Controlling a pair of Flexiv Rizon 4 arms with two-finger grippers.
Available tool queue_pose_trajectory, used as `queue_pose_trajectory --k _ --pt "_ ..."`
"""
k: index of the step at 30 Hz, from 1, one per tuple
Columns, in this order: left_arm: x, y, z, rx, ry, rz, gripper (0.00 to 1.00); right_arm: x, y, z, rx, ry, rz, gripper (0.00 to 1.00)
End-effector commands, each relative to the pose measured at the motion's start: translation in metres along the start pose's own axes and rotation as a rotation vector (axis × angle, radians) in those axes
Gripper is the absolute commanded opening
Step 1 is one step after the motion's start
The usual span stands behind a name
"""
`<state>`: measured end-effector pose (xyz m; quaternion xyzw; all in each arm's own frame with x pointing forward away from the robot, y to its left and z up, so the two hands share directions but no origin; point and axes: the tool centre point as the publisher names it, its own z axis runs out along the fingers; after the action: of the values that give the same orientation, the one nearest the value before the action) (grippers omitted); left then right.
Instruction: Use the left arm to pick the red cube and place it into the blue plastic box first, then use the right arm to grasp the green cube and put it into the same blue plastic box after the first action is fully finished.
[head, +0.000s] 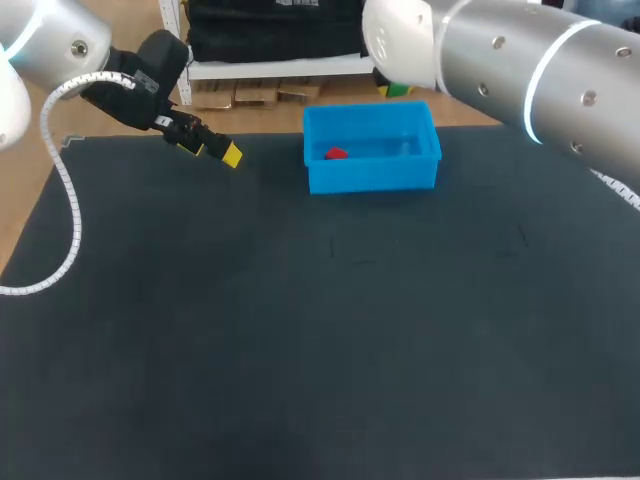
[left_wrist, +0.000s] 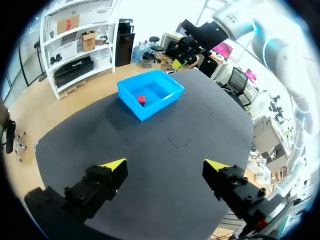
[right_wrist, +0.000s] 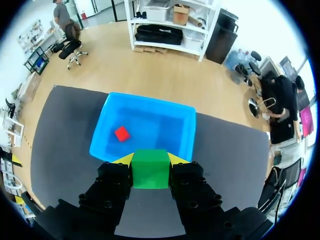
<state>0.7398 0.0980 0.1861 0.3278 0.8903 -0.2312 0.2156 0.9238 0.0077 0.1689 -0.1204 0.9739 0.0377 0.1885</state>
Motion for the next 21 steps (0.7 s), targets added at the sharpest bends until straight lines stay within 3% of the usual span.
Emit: queue_pose_trajectory --k 1,21 --pt "0.001 0.001 0.0 0.003 -0.005 0.003 1.0 0.003 -0.003 0.007 -0.019 -0.021 -0.003 0.0" --pt "0.001 0.001 0.0 0.003 -0.005 0.003 1.0 0.001 -0.01 0.026 -0.089 -0.139 0.0 0.0"
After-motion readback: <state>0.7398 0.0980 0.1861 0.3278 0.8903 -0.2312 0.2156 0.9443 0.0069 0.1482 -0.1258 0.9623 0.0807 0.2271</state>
